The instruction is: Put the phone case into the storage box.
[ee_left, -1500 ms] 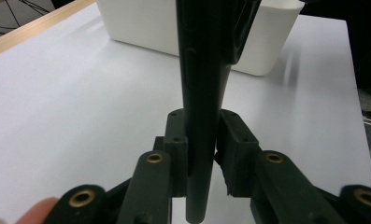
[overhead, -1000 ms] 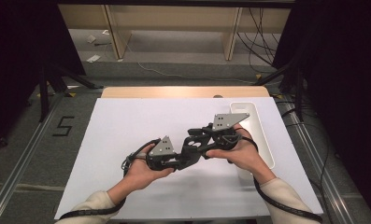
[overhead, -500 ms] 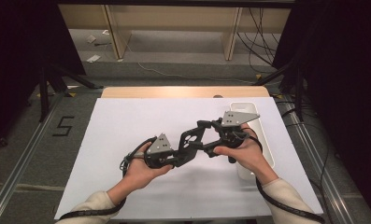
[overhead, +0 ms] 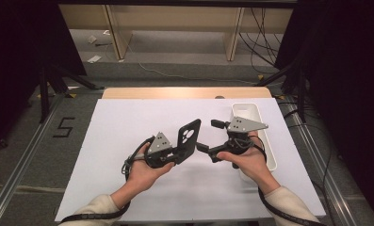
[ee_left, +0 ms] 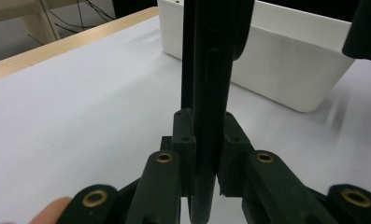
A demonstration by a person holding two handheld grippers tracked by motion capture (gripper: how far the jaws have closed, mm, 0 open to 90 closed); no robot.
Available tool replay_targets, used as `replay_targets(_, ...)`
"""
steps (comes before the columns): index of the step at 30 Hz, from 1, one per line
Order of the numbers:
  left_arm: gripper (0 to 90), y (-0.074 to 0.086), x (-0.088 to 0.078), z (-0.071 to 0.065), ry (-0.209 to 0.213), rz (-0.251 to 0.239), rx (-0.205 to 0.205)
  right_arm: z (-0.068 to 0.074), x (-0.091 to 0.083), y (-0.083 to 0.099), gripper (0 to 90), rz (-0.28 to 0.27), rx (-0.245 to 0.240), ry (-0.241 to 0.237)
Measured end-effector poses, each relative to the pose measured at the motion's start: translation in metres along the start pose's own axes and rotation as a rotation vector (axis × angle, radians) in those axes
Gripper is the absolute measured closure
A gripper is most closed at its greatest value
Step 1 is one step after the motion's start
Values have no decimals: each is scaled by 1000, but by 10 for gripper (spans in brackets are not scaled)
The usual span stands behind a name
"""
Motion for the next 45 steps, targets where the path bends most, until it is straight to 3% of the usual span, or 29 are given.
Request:
replay_targets(7,798,-2,5,-5,-21,-2,-6,-2,-3,3,3,-18,-5,74)
replay_targets(28,797,-4,14,-15,-10,-2,2,5,12,-6,3,-80,-4,117)
replay_targets(45,797,-5,20,-21,2,-6,9,7,22,-4,15,-82,0,143)
Point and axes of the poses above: each handheld gripper's, and its own axes: x roughly forward along the jaws, y roughly out of its underside, z roughly to its left, the point moved 9 cm from there along x, roughly forward along the jaws, and after that the axes turned 9 degrees about -z, right-handed, at the moved point
